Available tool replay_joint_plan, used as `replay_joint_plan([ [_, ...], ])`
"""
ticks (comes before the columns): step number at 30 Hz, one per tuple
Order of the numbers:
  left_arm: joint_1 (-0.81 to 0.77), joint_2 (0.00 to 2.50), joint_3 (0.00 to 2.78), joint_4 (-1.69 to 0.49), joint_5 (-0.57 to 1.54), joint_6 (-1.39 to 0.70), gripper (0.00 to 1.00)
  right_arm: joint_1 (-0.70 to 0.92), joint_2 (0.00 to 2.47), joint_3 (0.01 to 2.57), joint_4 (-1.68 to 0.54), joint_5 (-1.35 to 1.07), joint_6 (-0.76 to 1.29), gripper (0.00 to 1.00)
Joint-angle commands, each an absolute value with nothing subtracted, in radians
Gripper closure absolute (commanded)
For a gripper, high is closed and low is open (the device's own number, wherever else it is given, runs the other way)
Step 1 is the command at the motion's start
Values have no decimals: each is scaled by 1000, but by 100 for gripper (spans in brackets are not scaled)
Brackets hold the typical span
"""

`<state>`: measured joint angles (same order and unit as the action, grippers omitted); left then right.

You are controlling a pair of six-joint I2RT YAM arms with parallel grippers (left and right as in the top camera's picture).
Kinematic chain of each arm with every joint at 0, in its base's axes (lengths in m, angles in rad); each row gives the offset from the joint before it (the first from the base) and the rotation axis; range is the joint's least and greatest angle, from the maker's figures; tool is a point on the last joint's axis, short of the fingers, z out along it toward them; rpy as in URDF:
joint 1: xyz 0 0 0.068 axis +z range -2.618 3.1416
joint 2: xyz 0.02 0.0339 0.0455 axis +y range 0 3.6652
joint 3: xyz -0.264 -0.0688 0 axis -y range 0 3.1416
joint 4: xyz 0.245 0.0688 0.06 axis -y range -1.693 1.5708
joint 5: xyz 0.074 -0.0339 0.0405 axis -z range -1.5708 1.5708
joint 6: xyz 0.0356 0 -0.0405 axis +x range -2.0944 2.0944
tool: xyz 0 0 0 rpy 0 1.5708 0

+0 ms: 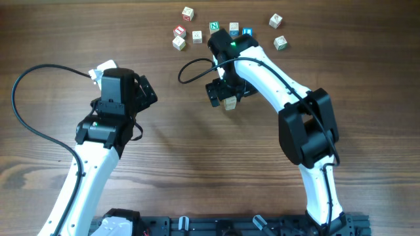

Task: Form a tower

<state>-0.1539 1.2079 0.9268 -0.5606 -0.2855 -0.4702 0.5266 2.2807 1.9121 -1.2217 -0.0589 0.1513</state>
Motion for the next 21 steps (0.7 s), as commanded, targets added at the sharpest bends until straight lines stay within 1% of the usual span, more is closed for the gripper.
replay_joint_plan([
  [1,-147,1201,932,-559,-280,-483,0,524,2314,1926,-1214,-75,134,0],
  [21,-147,1201,931,-559,-280,-483,0,524,2344,1919,-1186,-75,159,1],
])
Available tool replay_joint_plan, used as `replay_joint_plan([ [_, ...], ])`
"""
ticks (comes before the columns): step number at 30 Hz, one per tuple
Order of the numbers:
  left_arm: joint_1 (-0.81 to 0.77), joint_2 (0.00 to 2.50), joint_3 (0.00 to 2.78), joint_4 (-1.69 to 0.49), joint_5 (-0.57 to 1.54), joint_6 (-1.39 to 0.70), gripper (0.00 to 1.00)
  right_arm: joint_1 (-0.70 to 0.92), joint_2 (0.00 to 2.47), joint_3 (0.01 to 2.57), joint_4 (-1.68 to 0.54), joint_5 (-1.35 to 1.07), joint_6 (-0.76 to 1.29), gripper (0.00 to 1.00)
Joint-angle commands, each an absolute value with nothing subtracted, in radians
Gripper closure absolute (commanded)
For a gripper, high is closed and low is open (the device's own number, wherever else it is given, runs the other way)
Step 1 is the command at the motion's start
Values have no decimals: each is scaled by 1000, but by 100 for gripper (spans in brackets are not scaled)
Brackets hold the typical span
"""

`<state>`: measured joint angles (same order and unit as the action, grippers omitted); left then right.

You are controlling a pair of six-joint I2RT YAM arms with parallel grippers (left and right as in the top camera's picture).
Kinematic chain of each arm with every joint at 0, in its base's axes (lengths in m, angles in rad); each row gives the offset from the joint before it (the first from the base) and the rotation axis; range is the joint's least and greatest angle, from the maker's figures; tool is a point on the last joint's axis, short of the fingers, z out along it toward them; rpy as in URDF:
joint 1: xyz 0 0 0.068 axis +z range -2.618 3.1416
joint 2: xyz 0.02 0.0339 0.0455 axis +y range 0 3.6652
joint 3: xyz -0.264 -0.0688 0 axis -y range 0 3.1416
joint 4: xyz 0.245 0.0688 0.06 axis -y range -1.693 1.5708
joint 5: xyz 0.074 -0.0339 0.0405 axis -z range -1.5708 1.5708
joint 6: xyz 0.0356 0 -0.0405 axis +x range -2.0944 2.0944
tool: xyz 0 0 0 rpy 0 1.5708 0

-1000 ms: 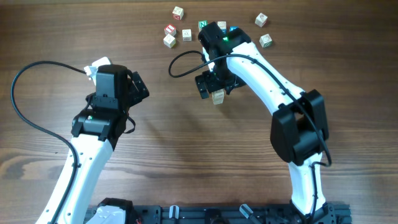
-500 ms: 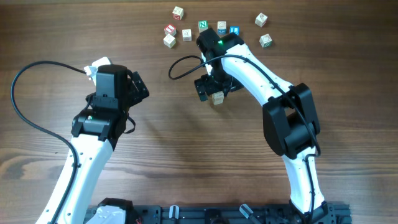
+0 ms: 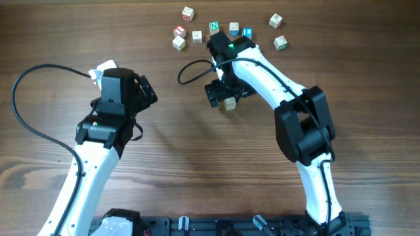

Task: Form a tower

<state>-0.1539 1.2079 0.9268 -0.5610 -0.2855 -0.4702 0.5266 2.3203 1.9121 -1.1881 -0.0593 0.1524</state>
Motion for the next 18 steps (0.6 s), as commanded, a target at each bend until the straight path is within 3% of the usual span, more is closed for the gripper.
replay_joint_plan([
  [1,-147,1201,931,-559,-280,-483,0,524,2344,1919,-1187,-75,160,5],
  [11,-147,1201,931,-559,-280,-483,0,524,2344,1919,-1190,-86,161,40],
  [18,-147,1201,931,-559,-280,-483,0,524,2344,1919,-1190,-86,168,48],
])
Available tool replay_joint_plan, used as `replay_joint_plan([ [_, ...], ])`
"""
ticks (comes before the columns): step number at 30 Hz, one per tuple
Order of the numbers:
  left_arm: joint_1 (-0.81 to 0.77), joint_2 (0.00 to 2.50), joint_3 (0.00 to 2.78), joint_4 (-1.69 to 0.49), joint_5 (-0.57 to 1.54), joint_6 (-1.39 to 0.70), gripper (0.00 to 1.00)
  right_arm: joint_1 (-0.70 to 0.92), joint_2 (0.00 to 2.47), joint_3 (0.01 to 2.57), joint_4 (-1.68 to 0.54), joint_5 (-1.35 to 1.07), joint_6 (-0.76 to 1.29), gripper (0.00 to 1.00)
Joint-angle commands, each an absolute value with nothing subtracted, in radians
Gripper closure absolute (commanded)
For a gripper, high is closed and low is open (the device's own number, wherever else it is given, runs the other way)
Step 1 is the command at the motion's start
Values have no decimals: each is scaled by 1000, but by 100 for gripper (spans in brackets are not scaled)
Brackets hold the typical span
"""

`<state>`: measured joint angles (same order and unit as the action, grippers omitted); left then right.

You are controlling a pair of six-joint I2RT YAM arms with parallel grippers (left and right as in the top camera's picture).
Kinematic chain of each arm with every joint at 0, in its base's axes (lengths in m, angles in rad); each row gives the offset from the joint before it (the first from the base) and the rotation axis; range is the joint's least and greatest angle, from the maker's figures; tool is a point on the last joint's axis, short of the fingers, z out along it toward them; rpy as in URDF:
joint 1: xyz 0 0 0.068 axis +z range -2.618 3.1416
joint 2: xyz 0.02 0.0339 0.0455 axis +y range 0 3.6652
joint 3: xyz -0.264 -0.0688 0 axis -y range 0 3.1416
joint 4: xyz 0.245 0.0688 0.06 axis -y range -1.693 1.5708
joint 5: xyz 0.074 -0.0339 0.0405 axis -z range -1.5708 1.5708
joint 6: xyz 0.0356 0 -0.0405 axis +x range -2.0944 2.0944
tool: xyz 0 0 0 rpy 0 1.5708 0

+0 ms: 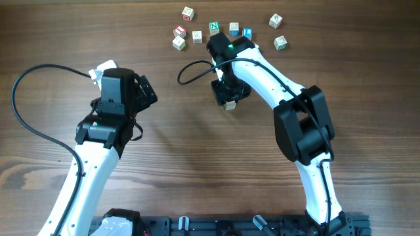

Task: Form a tower

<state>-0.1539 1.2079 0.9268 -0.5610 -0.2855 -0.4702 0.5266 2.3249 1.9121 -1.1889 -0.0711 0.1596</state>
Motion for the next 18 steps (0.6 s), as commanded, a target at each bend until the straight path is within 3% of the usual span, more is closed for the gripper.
replay_joint_plan([
  [1,-147,1201,931,-559,-280,-483,0,524,2344,1919,-1190,-86,169,49],
  [18,-147,1201,931,-559,-280,-483,0,524,2344,1919,-1194,-86,185,65],
])
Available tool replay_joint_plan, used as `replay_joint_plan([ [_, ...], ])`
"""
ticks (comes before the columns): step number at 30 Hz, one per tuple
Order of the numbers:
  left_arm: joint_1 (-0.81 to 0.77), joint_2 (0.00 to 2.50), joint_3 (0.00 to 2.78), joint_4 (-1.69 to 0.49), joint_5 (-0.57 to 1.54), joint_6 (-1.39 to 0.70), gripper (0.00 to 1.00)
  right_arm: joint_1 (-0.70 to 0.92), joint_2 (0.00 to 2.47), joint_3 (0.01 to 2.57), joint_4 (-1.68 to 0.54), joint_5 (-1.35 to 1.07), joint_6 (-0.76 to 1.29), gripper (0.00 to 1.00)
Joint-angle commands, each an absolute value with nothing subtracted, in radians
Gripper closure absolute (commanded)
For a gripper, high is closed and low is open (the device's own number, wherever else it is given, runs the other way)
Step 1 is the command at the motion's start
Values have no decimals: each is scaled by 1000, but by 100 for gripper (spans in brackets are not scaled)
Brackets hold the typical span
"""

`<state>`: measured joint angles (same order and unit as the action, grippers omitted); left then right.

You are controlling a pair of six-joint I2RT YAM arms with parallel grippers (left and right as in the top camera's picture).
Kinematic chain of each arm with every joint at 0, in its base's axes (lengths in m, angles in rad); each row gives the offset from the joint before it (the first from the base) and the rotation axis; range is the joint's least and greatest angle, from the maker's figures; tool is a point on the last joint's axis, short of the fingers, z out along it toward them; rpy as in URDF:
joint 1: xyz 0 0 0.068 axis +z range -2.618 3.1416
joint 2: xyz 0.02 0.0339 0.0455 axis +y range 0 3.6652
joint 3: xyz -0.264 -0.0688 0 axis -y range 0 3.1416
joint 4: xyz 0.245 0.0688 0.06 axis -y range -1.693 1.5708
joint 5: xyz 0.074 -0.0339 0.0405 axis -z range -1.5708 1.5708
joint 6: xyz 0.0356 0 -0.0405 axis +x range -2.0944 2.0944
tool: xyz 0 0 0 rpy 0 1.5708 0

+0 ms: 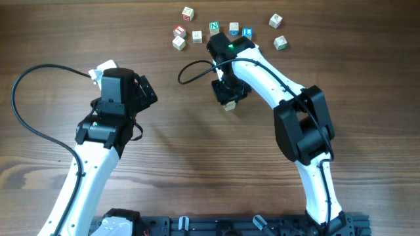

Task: Form a tower

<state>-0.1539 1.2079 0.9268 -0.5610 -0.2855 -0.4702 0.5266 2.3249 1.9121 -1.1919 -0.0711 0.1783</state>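
Note:
Several small wooden letter blocks lie loose at the far edge, among them a green N block (214, 27), a red one (179, 31) and a blue one (247, 31). My right gripper (228, 98) points down at mid-table, its fingers drawn in on a plain wooden block (228, 106). Only the block's near edge shows under the gripper. The left gripper (148, 92) hovers at the left with its fingers apart and nothing between them, far from every block.
More blocks sit at the far right (275, 21), (281, 42) and far left of the cluster (188, 12). A black cable (187, 69) loops beside the right wrist. Another cable (26, 111) arcs at the left of the wooden table (197, 164).
Almost nothing differs. My right gripper is still closed on the wooden block at the same spot, with the block's visible edge shifted very slightly left. The left arm is unchanged.
My right gripper first stood wide open around the wooden block at mid-table, and the same a moment later. Then its fingers had closed on the block, and they hold it now. The left arm stayed in place throughout.

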Motion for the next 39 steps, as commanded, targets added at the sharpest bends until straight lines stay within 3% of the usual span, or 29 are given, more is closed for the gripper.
replay_joint_plan([
  [1,-147,1201,931,-559,-280,-483,0,524,2344,1919,-1194,-86,185,65],
  [24,-147,1201,931,-559,-280,-483,0,524,2344,1919,-1195,-72,248,70],
  [39,-147,1201,931,-559,-280,-483,0,505,2344,1919,-1201,-15,588,70],
])
